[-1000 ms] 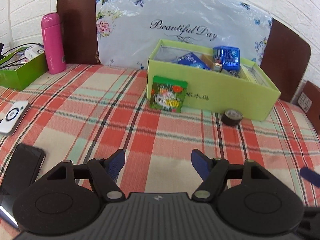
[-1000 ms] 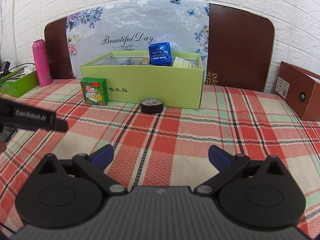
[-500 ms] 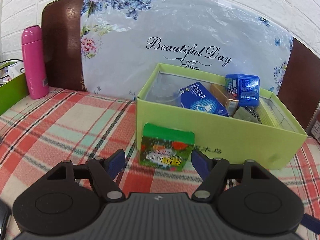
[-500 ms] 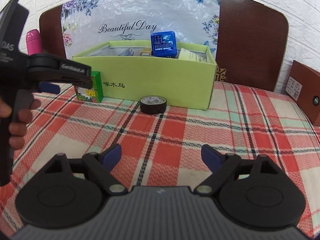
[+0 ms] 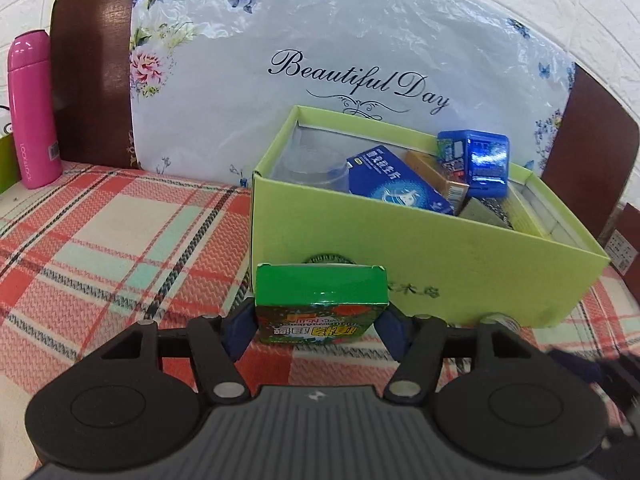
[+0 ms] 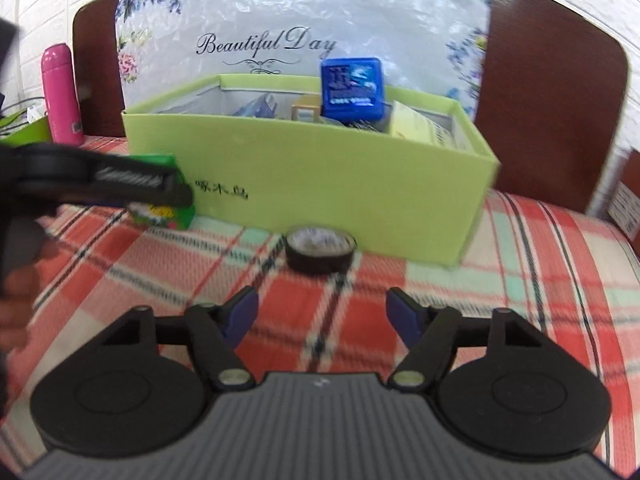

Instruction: Organize objects

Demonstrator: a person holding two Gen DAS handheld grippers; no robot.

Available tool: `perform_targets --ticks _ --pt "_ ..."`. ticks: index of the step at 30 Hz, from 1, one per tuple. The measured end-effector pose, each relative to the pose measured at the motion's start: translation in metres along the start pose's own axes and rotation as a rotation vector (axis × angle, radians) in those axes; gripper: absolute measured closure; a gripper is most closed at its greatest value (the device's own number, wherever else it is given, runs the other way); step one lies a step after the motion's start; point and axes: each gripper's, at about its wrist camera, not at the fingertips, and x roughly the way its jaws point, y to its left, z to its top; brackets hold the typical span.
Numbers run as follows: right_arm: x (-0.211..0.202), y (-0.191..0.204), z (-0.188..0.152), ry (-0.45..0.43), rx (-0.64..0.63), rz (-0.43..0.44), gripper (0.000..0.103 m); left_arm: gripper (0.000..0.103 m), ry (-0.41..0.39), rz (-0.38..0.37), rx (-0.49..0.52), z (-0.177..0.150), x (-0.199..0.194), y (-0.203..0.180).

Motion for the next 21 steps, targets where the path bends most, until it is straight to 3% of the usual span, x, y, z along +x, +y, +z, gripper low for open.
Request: perform_targets --ticks 6,8,19,21 --pt "0.027 -0.001 0.018 -0.009 0.01 -0.012 0.037 0.036 0.023 -0.028 -0.005 -0.01 -0.011 0.002" --pt "0.033 -0.003 0.019 -0.003 0.02 -0.004 0.058 0.035 0.021 -0.023 -0.003 -0.012 -0.009 0.002" --pt "-0.005 -0.013 -0.009 -0.007 0.075 0.059 0.058 0.038 0.033 0.0 0.027 -0.02 -0.02 -0.004" --pt "-0.016 -0.013 -0.014 -0.001 0.081 0.07 0.058 0.071 0.054 -0.01 0.007 -0.022 -0.026 -0.002"
